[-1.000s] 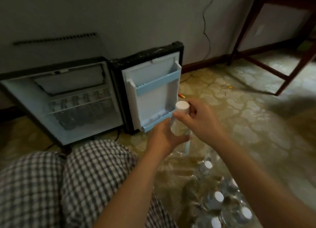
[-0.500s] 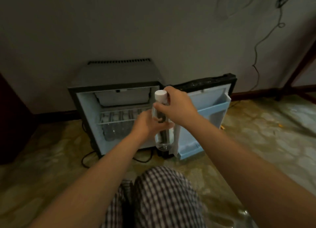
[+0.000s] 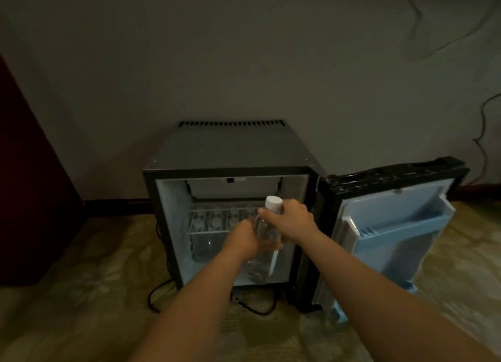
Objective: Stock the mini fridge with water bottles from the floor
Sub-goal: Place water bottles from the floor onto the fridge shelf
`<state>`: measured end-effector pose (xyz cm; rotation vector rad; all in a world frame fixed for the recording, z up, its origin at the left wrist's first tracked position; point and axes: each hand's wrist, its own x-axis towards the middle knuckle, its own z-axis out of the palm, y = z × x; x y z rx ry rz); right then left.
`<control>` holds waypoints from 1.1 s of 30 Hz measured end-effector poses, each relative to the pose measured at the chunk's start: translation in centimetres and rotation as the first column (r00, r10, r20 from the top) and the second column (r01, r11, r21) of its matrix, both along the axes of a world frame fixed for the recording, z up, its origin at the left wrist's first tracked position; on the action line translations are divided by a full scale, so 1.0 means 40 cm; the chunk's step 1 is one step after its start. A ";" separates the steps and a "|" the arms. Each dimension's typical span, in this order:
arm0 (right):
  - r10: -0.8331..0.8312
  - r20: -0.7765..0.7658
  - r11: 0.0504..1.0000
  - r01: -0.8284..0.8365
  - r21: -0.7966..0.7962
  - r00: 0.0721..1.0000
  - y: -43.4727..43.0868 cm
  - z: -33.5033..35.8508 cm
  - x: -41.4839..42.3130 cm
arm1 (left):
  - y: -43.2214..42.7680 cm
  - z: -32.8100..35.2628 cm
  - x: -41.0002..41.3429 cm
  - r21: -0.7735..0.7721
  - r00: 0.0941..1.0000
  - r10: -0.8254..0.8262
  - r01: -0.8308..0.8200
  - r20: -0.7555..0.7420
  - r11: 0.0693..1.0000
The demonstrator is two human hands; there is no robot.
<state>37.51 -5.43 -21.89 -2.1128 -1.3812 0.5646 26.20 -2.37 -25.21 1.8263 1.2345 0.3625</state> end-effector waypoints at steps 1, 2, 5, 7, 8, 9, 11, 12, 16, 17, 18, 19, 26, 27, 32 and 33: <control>-0.004 -0.025 1.000 0.004 0.002 1.000 0.022 -0.018 0.003 | 0.025 -0.007 -0.004 -0.001 0.999 -0.027 0.027 -0.038 1.000; -0.001 -0.041 1.000 0.001 0.006 0.999 0.045 -0.036 0.005 | 0.053 -0.017 -0.009 -0.008 0.997 -0.049 0.048 -0.060 0.999; 0.009 -0.059 1.000 -0.009 -0.008 0.998 0.093 -0.086 0.002 | 0.111 -0.056 -0.018 -0.033 0.986 -0.090 0.086 -0.139 0.996; 0.029 -0.058 0.999 -0.031 -0.034 0.998 0.124 -0.133 0.005 | 0.140 -0.096 -0.017 -0.063 0.972 -0.101 0.089 -0.210 0.994; 0.041 -0.057 0.998 -0.044 -0.044 0.997 0.137 -0.158 0.007 | 0.157 -0.118 -0.016 -0.071 0.967 -0.107 0.093 -0.230 0.993; 0.049 -0.058 0.997 -0.053 -0.058 0.997 0.147 -0.182 0.009 | 0.171 -0.142 -0.010 -0.077 0.963 -0.125 0.109 -0.239 0.991; 0.063 -0.068 0.995 -0.068 -0.078 0.996 0.160 -0.231 0.016 | 0.190 -0.184 0.005 -0.086 0.934 -0.178 0.159 -0.308 0.984; 0.062 -0.082 0.994 -0.069 -0.080 0.995 0.162 -0.251 0.020 | 0.198 -0.204 0.012 -0.086 0.913 -0.196 0.177 -0.357 0.980; 0.026 -0.193 0.998 -0.036 -0.045 0.981 0.164 -0.314 0.044 | 0.234 -0.279 0.029 -0.096 0.892 -0.217 0.195 -0.397 0.976; 0.013 -0.207 0.999 -0.023 -0.047 0.978 0.166 -0.330 0.053 | 0.239 -0.298 0.031 -0.110 0.894 -0.230 0.204 -0.383 0.973; 0.002 -0.212 0.998 -0.016 -0.061 0.977 0.169 -0.348 0.061 | 0.244 -0.315 0.033 -0.127 0.901 -0.238 0.206 -0.362 0.970; -0.004 -0.220 0.998 -0.011 -0.066 0.976 0.172 -0.362 0.064 | 0.247 -0.331 0.036 -0.154 0.911 -0.238 0.196 -0.338 0.968; -0.064 -0.288 0.996 0.045 -0.072 0.955 0.214 -0.481 0.058 | 0.284 -0.422 0.063 -0.274 0.927 -0.181 0.090 -0.329 0.957; -0.074 -0.310 0.997 0.058 -0.058 0.948 0.220 -0.492 0.057 | 0.291 -0.430 0.064 -0.299 0.932 -0.175 0.076 -0.318 0.951; -0.147 -0.340 0.989 0.128 -0.078 0.929 0.263 -0.535 0.057 | 0.318 -0.464 0.088 -0.506 0.982 0.004 -0.101 -0.190 0.857; -0.159 -0.328 0.987 0.141 -0.080 0.931 0.273 -0.549 0.059 | 0.321 -0.471 0.095 -0.570 0.989 0.076 -0.136 -0.127 0.811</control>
